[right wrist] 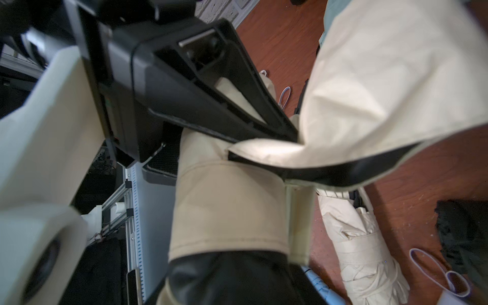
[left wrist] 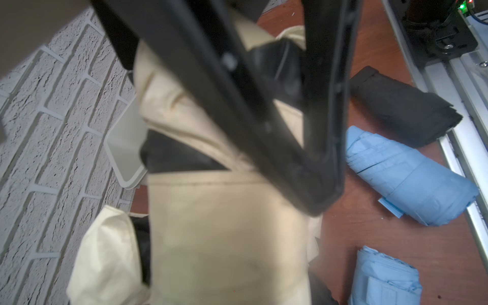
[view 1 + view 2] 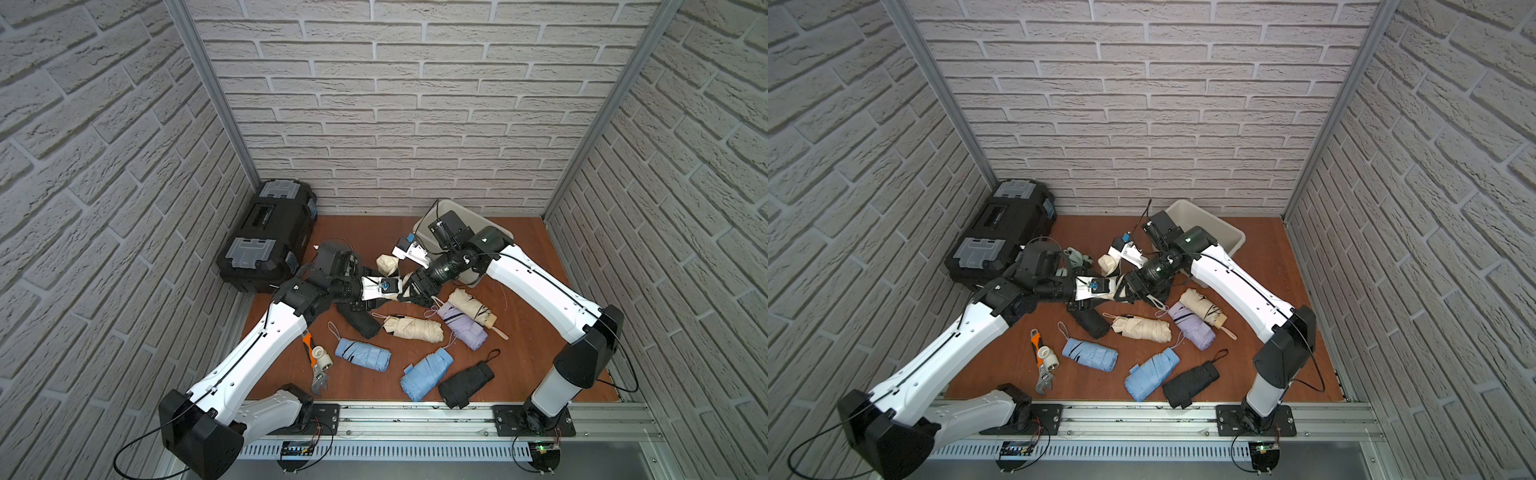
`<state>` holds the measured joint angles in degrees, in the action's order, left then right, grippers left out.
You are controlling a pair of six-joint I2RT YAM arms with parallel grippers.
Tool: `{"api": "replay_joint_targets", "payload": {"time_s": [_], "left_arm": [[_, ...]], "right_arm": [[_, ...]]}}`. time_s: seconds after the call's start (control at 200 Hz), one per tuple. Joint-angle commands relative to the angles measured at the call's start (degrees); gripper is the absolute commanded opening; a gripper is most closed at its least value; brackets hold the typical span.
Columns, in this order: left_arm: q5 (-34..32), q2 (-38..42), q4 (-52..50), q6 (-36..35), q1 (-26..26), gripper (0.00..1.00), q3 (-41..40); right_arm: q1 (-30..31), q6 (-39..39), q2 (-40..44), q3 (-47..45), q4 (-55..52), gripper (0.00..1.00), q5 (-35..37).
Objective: Put the umbrella into the storage box
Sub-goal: Pick up the umbrella from the center of the board, then move the storage box to the center of the board.
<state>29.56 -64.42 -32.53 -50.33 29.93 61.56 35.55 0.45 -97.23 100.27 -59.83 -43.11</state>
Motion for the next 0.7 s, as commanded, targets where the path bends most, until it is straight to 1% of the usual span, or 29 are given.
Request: {"api": "replay_joint_targets", "payload": {"time_s": [0.0,0.1,0.15,0.24,0.355,0.445,0.47,0.525,0.545,0.585,0.635,0.66,0.695], "left_arm": [[0.68,0.79,4.07,1.69,1.28,0.36,-0.96],[-0.15,0.92,6.61,3.58,1.26,0.31,-2.04],[-0.34,0.76,7.23,4.10,1.27,0.27,-2.45],[-0.71,0.53,8.05,5.15,1.18,0.21,-3.13],[-0.91,0.53,10.13,7.20,1.21,0.21,-4.37],[-1.38,0.76,11.22,9.19,0.96,0.21,-5.20],[-1.56,0.83,11.82,10.16,0.85,0.21,-5.66],[-2.24,0.96,13.61,12.57,0.66,0.14,-6.65],[-2.58,0.98,14.41,13.88,0.61,0.13,-6.99],[-2.94,0.92,15.83,16.55,0.49,0.12,-7.40],[-3.65,0.68,18.53,20.71,0.52,0.10,-8.04],[-4.27,0.51,20.38,23.07,0.50,0.09,-8.42],[-5.02,0.32,23.10,26.39,0.49,0.09,-8.95]], "right_arm": [[-0.29,3.29,0.23,1.20,7.72,0.66,0.51],[-0.89,7.37,2.66,-2.15,12.81,0.80,3.04],[-1.35,9.62,4.11,-4.44,15.95,0.84,3.94],[-2.33,13.05,6.17,-7.89,20.40,0.84,5.43],[-4.82,16.15,8.10,-9.14,19.56,0.85,11.22],[-8.04,20.15,12.37,-12.37,21.01,0.86,16.44],[-8.85,21.36,13.84,-13.50,21.15,0.86,19.52],[-10.73,24.07,17.14,-15.81,19.74,0.85,28.13],[-11.59,24.59,18.22,-16.45,18.62,0.86,31.47],[-13.15,26.14,20.10,-17.09,14.80,0.89,40.25],[-15.57,28.75,21.70,-17.39,9.50,0.90,51.83],[-17.10,30.19,22.30,-17.54,7.53,0.89,55.74],[-19.29,31.56,22.83,-17.73,5.70,0.88,59.26]]}}
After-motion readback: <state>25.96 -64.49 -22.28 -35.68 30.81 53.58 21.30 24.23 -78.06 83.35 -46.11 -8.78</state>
